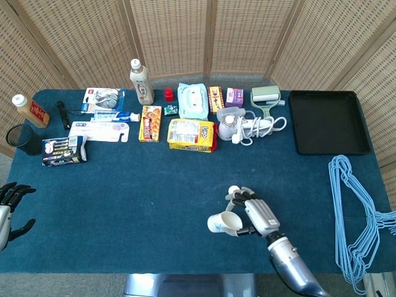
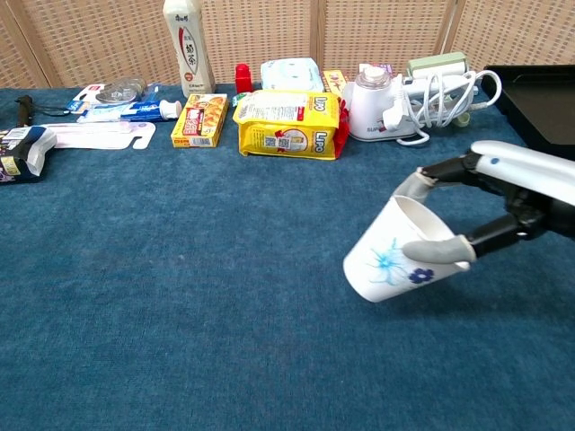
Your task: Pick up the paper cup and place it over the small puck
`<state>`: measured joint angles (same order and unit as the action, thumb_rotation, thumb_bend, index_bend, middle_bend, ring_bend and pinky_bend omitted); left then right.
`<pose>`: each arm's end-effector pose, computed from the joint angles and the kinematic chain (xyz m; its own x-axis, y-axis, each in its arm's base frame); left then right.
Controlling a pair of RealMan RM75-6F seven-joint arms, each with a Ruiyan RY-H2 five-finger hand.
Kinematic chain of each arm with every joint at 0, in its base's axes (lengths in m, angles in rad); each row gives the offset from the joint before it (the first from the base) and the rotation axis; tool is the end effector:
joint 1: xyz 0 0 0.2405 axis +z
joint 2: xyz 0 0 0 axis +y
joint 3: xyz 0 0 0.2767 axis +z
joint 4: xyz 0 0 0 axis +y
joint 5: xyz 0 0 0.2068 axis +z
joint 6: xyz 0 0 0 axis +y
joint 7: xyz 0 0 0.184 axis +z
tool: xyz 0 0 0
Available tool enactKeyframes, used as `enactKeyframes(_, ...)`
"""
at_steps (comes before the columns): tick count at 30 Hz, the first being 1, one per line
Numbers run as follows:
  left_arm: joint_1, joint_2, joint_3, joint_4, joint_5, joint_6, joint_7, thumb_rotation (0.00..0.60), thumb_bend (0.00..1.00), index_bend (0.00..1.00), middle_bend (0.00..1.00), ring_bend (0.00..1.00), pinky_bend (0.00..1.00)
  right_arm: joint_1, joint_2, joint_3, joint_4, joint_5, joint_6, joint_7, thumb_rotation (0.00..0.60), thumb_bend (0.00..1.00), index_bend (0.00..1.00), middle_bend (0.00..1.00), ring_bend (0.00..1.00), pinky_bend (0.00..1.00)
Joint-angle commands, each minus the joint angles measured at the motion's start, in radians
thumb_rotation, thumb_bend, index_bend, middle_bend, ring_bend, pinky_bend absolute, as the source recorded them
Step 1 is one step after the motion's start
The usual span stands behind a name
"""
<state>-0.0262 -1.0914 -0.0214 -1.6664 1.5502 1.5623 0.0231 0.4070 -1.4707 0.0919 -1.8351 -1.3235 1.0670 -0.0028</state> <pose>-0.3202 0.1968 0.1799 0.3951 -0.0227 0.9184 0.9185 -0.0052 -0.3953 -0.1704 -0.2724 -0.0144 -0.0773 -0.4601 0.8845 -0.9679 -0.1783 -0.1773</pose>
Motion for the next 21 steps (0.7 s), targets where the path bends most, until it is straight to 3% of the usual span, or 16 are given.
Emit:
enactKeyframes(1, 0.001, 0.001, 0.0, 0.0, 0.001, 0.002, -0.001, 0.6, 0.18, 0.28, 0.28, 0.16, 0.18, 0.015, -0.033, 0.016, 0.014, 0.023, -0.02, 0.028, 0.433, 0.24, 0.48, 0.27, 0.16, 0.05)
enactKeyframes(13, 0.004, 0.007, -0.001, 0.001, 0.001, 0.008, -0.009, 0.6, 0.18, 0.28, 0.28, 0.16, 0.18, 0.047, -0.177, 0.049, 0.103, 0.092, -0.018, 0.018, 0.43, 0.24, 0.48, 0.27, 0.15, 0.02)
enactKeyframes(21, 0.007, 0.008, 0.001, 0.001, 0.002, 0.011, -0.011, 0.6, 0.18, 0.28, 0.28, 0.16, 0.18, 0.059, -0.242, 0.054, 0.193, 0.061, 0.011, 0.01, 0.433, 0.24, 0.47, 0.27, 0.15, 0.02)
